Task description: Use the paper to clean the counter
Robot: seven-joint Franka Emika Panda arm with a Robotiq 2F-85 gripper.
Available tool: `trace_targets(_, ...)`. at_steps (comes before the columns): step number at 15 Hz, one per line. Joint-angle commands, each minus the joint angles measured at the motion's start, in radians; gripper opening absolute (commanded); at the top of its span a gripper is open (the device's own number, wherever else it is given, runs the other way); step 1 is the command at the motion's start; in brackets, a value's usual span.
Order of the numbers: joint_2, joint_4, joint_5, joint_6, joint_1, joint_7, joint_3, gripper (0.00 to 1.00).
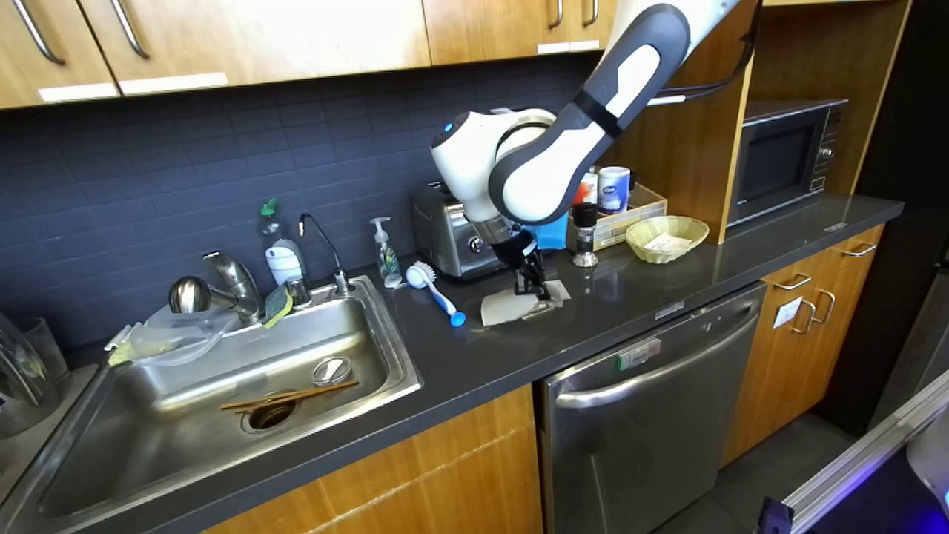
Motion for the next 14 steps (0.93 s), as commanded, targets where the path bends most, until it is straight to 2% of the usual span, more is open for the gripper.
trace_targets(1,0.011,-0.002,0.020,0.018,-0.015,0.006,0.006,0.01)
trace_targets(14,0.058,0.010,0.063,0.068,-0.029,-0.003,-0.006,0.01)
